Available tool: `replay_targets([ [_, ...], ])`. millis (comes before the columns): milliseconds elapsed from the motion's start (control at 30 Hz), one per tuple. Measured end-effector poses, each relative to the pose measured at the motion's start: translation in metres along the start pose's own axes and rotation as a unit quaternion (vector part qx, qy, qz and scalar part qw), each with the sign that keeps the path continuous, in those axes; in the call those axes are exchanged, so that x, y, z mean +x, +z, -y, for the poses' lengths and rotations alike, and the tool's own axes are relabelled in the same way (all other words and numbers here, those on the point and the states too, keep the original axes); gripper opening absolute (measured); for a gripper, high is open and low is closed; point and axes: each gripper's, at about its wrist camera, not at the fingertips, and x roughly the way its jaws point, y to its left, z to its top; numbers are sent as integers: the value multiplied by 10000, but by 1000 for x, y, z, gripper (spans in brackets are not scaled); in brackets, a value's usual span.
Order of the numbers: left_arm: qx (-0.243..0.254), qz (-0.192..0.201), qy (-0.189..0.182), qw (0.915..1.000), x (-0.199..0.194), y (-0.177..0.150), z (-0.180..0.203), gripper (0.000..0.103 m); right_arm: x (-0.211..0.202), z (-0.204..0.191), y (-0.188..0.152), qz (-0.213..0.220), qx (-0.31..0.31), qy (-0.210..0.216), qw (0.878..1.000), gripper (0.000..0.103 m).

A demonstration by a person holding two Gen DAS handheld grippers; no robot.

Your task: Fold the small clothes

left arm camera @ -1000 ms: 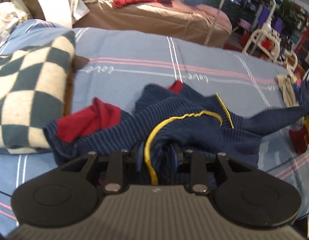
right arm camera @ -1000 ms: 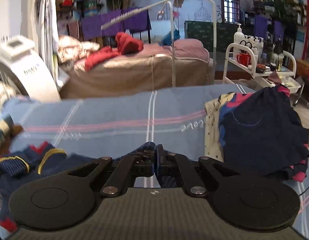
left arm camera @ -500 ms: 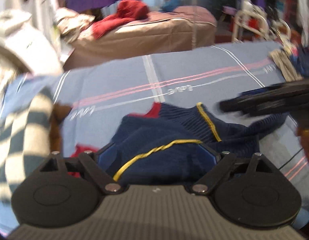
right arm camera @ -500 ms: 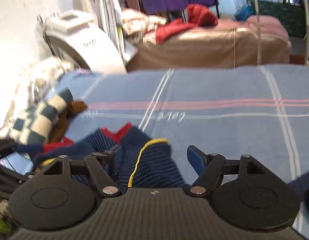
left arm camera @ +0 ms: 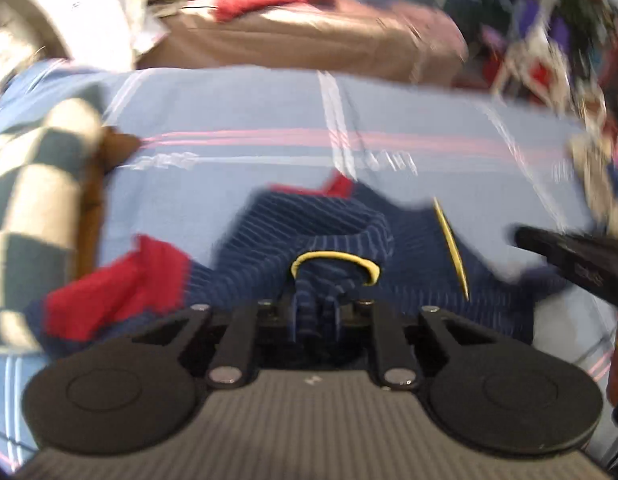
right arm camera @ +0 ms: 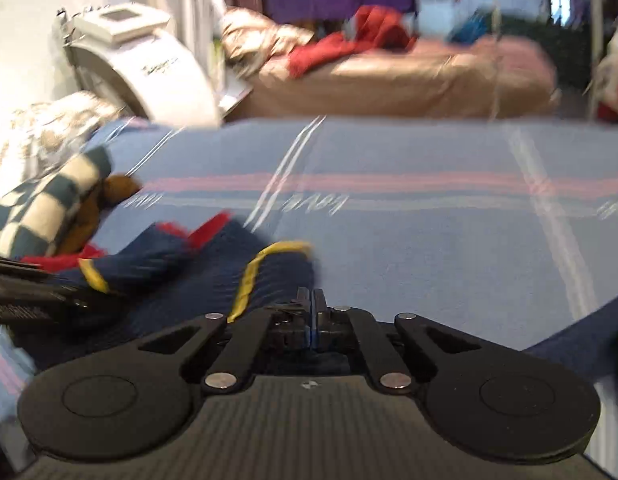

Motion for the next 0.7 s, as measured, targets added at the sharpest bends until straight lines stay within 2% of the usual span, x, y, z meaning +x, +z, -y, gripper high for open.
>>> replay_targets([
  [67,-156,251,286,9992,-21,8,-20,9,-15,22,5,-34,145,-72,9999,0],
  [100,-233,353,375,9984,-31,12,-31,9,-19,36,6,-88,311,77,9994,2],
  [133,-323,443,444,9975,-40,15,-41,9,-21,46,6,-83,469,267,9985,11],
  [167,-415,512,543,9963,-49,17,-50,9,-21,53,7,-87,573,398,9975,39],
  [200,-501,551,653,9951,-55,18,-59,9,-17,55,6,-145,615,489,9968,85],
  [233,-580,578,723,9940,-61,18,-66,9,-11,55,7,-224,611,564,9963,103],
  [333,-748,537,761,9928,-68,13,-79,9,25,36,9,-275,619,1084,9918,103],
  [367,-799,507,729,9928,-68,11,-80,9,44,28,13,-408,655,1281,9887,103],
  [400,-881,466,638,9930,-67,9,-79,15,63,24,15,-597,664,1359,9867,103],
  [433,-950,424,485,9934,-66,9,-78,36,82,21,15,-744,656,1360,9857,103],
  [467,-979,413,340,9938,-63,8,-73,51,99,19,13,-929,695,1402,9833,103],
  [500,-935,489,214,9942,-61,8,-66,85,115,16,10,-1217,811,1536,9772,103],
  [533,-802,585,176,9949,-60,8,-54,103,123,11,7,-1321,868,1616,9741,103],
  [567,-623,647,183,9958,-57,10,-42,103,118,3,5,-1138,695,1632,9775,103],
  [600,-336,629,165,9973,-50,13,-24,103,116,-6,5,-1146,429,1750,9769,103],
  [633,-10,536,122,9985,-41,16,-5,103,115,-14,4,-1196,224,1828,9756,103],
  [700,726,331,179,9967,-22,17,35,103,111,-21,0,-1129,-103,1717,9786,103],
])
